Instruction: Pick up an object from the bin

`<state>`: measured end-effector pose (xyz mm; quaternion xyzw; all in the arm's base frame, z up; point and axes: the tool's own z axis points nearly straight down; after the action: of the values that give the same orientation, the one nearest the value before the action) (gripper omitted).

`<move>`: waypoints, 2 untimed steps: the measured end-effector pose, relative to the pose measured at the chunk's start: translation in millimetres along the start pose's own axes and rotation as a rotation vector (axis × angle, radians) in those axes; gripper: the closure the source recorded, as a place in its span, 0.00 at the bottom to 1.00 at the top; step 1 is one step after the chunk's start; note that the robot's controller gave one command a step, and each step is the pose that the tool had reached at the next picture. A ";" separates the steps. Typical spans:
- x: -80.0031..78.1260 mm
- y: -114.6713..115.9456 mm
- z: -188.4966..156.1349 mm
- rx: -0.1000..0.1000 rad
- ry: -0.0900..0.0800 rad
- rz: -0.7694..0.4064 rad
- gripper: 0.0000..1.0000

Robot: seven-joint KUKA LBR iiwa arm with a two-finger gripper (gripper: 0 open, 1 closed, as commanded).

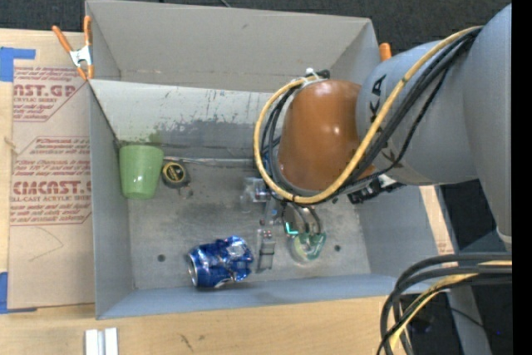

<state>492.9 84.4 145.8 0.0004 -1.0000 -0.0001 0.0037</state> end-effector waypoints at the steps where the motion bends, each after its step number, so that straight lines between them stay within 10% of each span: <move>1: -6.6 24.7 70.3 0.000 -0.003 -0.472 0.00; 2: 6.6 70.3 72.8 0.005 -0.027 -0.765 0.00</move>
Offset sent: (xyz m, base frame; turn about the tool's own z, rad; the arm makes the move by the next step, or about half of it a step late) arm 0.0075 0.0235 -0.0679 -0.4691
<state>485.7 154.7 73.0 0.3735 -0.9276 0.0009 -0.0098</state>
